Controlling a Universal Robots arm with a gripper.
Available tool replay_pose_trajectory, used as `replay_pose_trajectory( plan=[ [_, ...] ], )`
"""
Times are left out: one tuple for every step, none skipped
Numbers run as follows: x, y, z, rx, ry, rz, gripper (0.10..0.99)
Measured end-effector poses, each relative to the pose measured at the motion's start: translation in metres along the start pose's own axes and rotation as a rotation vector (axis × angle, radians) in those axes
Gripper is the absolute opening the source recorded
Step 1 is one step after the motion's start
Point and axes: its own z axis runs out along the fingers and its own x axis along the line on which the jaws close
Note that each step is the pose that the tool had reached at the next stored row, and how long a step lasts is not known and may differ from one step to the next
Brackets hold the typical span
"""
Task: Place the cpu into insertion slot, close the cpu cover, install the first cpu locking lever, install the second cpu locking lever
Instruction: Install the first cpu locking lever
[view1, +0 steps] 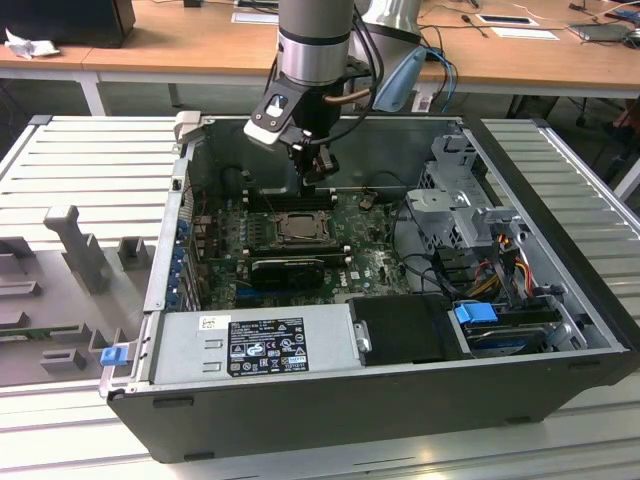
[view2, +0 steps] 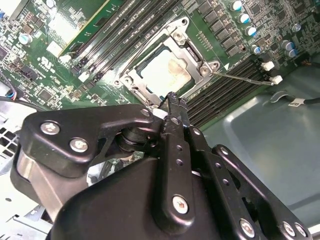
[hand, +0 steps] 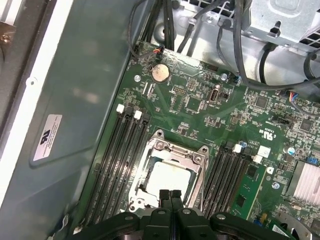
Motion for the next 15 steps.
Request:
replay_pose_trajectory(
  plan=[
    [0.0000, 0.0000, 0.0000, 0.000, 0.0001, -0.004, 0.106],
    [0.0000, 0.0000, 0.0000, 0.000, 0.0002, -0.008, 0.106],
    [0.0000, 0.0000, 0.0000, 0.000, 0.0002, -0.013, 0.106],
    [0.0000, 0.0000, 0.0000, 0.000, 0.0003, -0.019, 0.106],
    [0.0000, 0.0000, 0.0000, 0.000, 0.0003, -0.023, 0.106],
    [0.0000, 0.0000, 0.0000, 0.001, 0.0004, -0.026, 0.106],
    [0.0000, 0.0000, 0.0000, 0.001, 0.0004, -0.030, 0.106],
    [0.0000, 0.0000, 0.0000, 0.001, 0.0005, -0.035, 0.106],
    [0.0000, 0.0000, 0.0000, 0.001, 0.0006, -0.040, 0.106],
    [0.0000, 0.0000, 0.0000, 0.001, 0.0007, -0.050, 0.106],
    [0.0000, 0.0000, 0.0000, 0.001, 0.0009, -0.058, 0.106],
    [0.0000, 0.0000, 0.0000, 0.001, 0.0009, -0.066, 0.106],
    [0.0000, 0.0000, 0.0000, 0.001, 0.0010, -0.071, 0.106],
    [0.0000, 0.0000, 0.0000, 0.002, 0.0012, -0.079, 0.106],
    [0.0000, 0.0000, 0.0000, 0.002, 0.0012, -0.085, 0.106]
  ],
)
